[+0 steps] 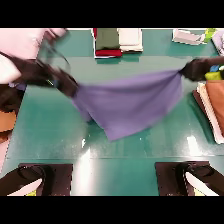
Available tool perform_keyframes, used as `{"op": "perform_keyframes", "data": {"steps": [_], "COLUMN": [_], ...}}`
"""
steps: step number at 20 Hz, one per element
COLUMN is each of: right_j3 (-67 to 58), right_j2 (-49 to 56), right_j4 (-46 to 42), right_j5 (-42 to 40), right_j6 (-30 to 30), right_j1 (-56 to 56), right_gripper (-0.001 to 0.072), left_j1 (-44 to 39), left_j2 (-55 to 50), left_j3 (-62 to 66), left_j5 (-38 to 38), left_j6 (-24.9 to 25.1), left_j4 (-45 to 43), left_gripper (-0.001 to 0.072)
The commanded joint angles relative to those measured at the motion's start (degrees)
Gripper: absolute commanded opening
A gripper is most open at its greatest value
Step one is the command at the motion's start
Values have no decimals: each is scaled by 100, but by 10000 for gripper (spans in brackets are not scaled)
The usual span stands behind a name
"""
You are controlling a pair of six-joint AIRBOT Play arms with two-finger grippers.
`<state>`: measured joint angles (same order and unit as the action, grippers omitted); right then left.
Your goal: Fold the shirts.
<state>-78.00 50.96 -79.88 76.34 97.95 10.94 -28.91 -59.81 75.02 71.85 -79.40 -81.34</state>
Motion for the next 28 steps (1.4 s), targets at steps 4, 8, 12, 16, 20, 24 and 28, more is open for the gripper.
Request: {"op": "perform_keyframes", "data": {"steps": [4,8,12,16,20,24,28], "right_j3": [1224,1248,1250,1250,1250,1250,1250], "right_j2": [-7,-7,-4,-4,11,11,11], "right_j4": [35,35,35,37,37,37,37], "right_j5": [-144,-245,-249,-420,-415,-417,-428], "right_j6": [17,17,17,17,20,20,79], "right_j1": [2,2,2,2,4,4,4], "right_gripper": [18,18,18,18,18,18,18], "left_j1": [-793,-529,903,1755,1759,1759,1759], "left_j2": [-70,-57,-72,-721,-1939,-2791,-3003], "left_j3": [-1974,-1805,-949,-678,-678,-678,-675], "left_j5": [238,-28,-407,-599,-782,-1130,-1154], "left_j6": [42,39,37,37,35,-136,-129], "left_j4": [444,481,186,-59,413,874,1073], "left_gripper": [32,600,601,601,602,620,572]}}
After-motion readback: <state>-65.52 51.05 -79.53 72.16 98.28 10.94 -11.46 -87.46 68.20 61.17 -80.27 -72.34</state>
